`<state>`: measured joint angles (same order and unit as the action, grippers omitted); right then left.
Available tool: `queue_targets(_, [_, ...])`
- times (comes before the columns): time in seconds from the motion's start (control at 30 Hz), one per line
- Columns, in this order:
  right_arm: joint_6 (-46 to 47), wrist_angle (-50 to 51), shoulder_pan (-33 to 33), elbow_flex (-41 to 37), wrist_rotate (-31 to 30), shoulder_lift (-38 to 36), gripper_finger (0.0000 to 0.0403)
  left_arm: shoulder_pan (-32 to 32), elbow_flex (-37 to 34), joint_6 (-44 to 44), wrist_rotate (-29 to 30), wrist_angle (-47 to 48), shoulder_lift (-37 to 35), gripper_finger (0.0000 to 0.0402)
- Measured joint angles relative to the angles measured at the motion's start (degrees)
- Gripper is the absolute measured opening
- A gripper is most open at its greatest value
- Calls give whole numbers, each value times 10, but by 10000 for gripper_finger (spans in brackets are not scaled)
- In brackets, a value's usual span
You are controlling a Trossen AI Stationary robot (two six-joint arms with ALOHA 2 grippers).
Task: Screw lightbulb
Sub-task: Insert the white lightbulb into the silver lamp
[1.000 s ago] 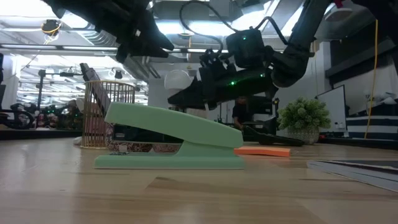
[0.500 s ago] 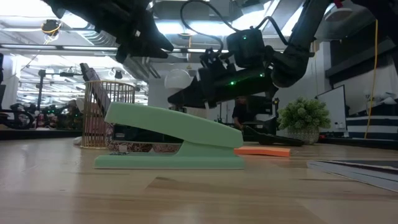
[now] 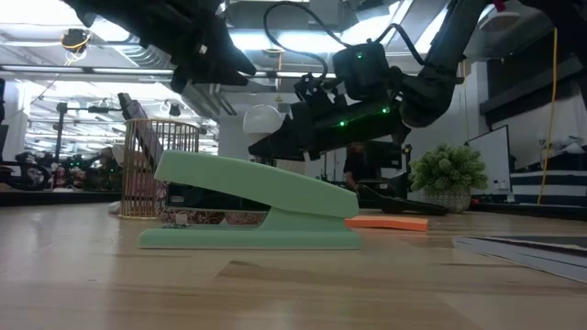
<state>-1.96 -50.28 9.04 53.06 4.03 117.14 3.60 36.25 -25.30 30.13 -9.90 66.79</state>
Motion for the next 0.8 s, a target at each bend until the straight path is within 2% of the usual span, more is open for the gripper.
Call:
queue_targets(0.23, [1, 2, 0, 0, 0, 0, 177, 0, 0, 3, 0, -46, 9, 129])
queue_targets(0.43, [1, 2, 0, 0, 0, 0, 177, 0, 0, 38, -4, -106, 66, 129])
queue_targets(0.8, [1, 2, 0, 0, 0, 0, 177, -46, 0, 32, -4, -104, 90, 129])
